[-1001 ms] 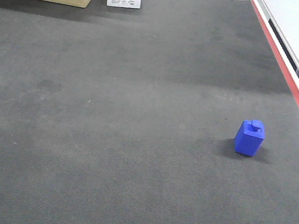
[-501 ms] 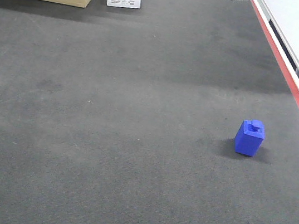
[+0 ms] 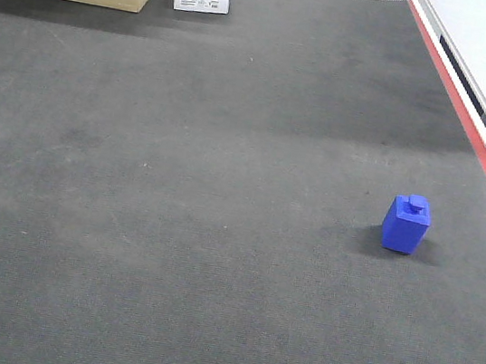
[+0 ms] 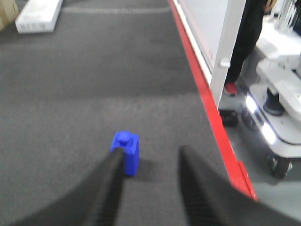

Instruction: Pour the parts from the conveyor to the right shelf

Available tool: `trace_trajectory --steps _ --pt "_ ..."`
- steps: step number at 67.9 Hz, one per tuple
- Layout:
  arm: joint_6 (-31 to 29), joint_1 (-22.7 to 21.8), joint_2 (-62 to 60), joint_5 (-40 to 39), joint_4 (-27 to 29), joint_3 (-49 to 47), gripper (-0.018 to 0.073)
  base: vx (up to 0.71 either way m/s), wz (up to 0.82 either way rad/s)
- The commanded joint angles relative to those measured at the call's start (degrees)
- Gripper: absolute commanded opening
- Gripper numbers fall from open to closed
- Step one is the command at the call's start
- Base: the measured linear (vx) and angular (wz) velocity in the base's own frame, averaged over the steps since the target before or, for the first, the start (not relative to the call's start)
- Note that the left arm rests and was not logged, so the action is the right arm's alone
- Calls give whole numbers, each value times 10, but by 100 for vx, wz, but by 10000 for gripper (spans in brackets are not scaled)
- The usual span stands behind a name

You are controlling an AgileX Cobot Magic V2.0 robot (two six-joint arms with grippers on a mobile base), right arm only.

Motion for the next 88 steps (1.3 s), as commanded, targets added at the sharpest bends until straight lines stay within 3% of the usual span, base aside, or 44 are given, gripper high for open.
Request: trace_trajectory --steps 1,11,25,36,62,88 --pt "-4 0 14 -53 -2 -20 487 0 0" --pt "-2 0 23 -84 1 -20 654 0 0" --pt "0 0 14 -116 38 -23 654 0 0" --pt "-10 0 58 -14 48 -68 615 0 0" --pt "-56 0 344 230 76 -292 604 0 0" --pt "-70 0 607 362 146 -536 594 0 0"
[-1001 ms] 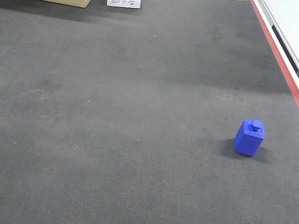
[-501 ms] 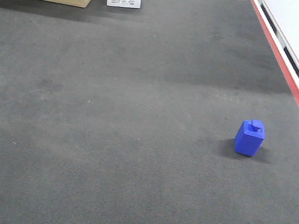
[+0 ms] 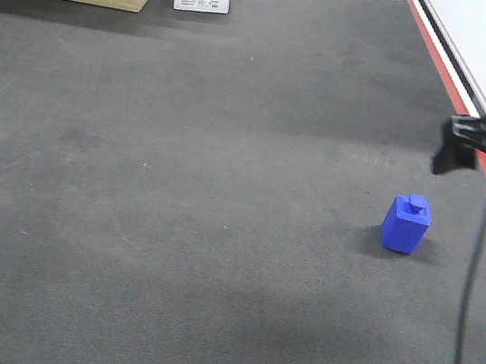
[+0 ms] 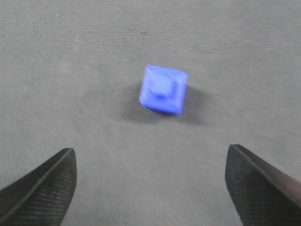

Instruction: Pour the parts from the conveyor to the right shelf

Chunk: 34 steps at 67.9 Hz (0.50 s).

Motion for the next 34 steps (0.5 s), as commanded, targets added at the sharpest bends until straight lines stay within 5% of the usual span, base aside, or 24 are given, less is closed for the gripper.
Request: trace_trajectory --steps 1,34 --pt "-12 0 33 17 28 -64 594 0 0" --pt "-8 3 178 48 27 -145 594 0 0"
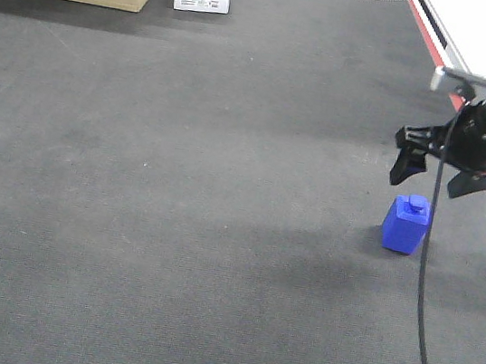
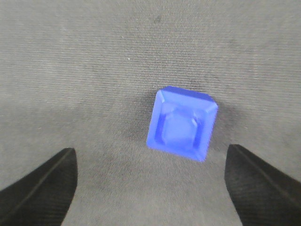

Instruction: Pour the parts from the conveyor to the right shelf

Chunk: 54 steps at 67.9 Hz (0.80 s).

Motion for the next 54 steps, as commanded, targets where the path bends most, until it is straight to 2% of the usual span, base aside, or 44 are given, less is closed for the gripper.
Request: trace_trajectory --steps 1,17,44,50,54 --pt "-2 0 -12 -7 5 -19 594 0 0" --pt "8 0 20 -24 -19 -19 594 0 0" --pt "14 0 71 -42 -17 -19 591 0 0" --pt "20 0 76 -43 -17 -19 558 0 0" --pt "20 0 76 -47 -18 -19 500 0 0"
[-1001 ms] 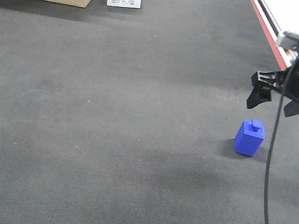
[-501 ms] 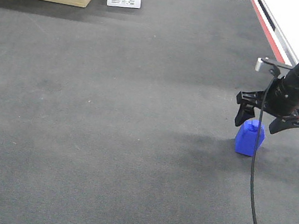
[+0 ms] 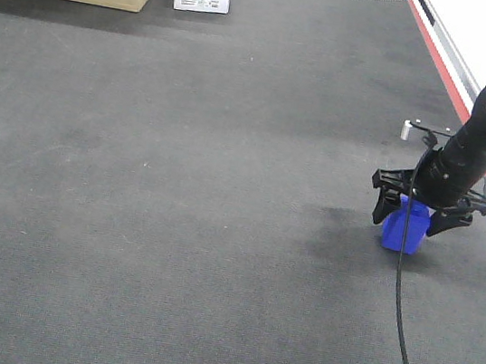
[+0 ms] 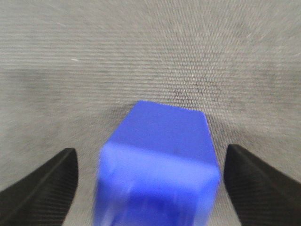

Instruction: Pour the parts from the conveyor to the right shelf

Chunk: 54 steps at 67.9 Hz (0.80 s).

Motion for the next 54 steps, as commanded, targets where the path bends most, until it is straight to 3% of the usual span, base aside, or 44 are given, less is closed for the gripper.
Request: trace_trajectory --steps 1,6,18,54 --pt "3 0 -34 -13 2 -17 482 0 0" --pt "3 0 -34 -15 2 -17 363 0 0" --pt "-1 0 -36 -2 4 -17 -17 0 0" --pt "-47 3 -161 -46 21 -13 -8 0 0"
